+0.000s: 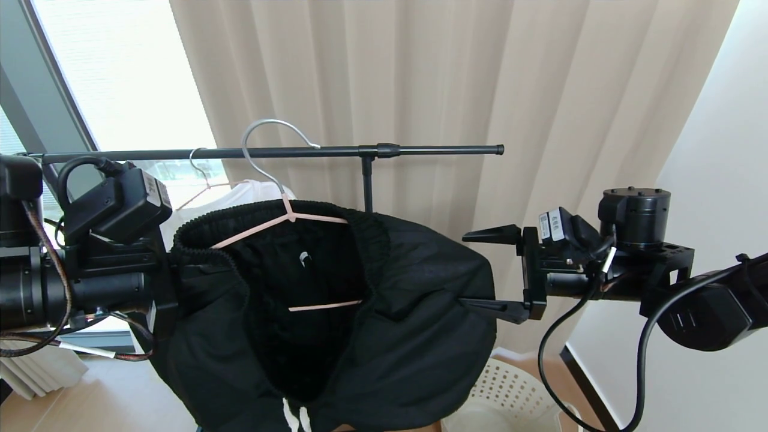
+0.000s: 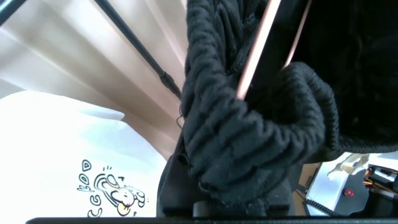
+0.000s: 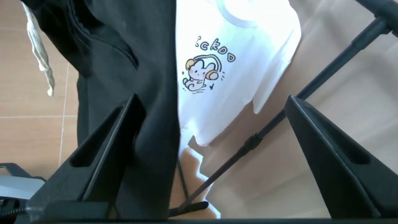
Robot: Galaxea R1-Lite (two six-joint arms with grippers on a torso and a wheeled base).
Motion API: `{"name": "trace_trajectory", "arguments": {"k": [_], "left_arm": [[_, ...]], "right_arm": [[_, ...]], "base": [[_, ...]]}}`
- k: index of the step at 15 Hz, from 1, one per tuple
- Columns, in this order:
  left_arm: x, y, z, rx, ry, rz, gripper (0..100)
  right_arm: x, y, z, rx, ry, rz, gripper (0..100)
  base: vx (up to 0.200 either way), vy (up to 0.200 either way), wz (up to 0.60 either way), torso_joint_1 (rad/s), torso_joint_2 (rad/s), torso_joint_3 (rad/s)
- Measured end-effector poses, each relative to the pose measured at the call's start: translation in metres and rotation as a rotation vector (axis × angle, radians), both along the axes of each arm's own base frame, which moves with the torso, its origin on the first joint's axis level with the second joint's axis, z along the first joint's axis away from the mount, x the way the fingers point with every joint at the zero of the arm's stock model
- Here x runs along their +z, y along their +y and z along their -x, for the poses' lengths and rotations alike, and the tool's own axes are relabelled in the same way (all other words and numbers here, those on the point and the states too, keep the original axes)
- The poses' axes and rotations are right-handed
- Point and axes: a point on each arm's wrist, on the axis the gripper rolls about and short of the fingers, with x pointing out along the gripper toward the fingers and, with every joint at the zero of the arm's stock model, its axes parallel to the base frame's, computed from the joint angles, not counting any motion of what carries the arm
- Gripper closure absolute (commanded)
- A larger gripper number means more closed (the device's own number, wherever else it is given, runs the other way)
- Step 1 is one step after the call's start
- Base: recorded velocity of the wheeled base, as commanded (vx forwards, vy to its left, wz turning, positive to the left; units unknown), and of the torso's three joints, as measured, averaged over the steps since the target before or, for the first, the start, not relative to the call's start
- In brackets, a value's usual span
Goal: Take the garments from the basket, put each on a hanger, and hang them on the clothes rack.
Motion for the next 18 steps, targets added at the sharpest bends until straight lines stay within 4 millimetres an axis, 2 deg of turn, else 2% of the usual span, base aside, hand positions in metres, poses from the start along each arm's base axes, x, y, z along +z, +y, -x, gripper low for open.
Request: {"name": "trace_trajectory", "arguments": {"k": [11, 12, 18], "left_arm": [[0.006, 0.003, 0.004, 0.02, -0.007, 0.023, 100], [0.006, 0.003, 0.004, 0.02, -0.006, 0.023, 100], [0.006, 0.003, 0.005, 0.02, -0.007, 0.023, 100]], "right_arm": [[-0.028, 0.005, -0.01, 0.014, 0.044, 0.034, 0], [-0.03, 0.006, -0.012, 0.013, 0.048, 0.036, 100], [-0.034, 0.004, -0.019, 0.008, 0.026, 0.046, 100]], "base": [[0.0, 0.0, 0.0, 0.0, 0.0, 0.0], [0.0, 0.0, 0.0, 0.0, 0.0, 0.0], [0.0, 0.0, 0.0, 0.0, 0.0, 0.0]]}}
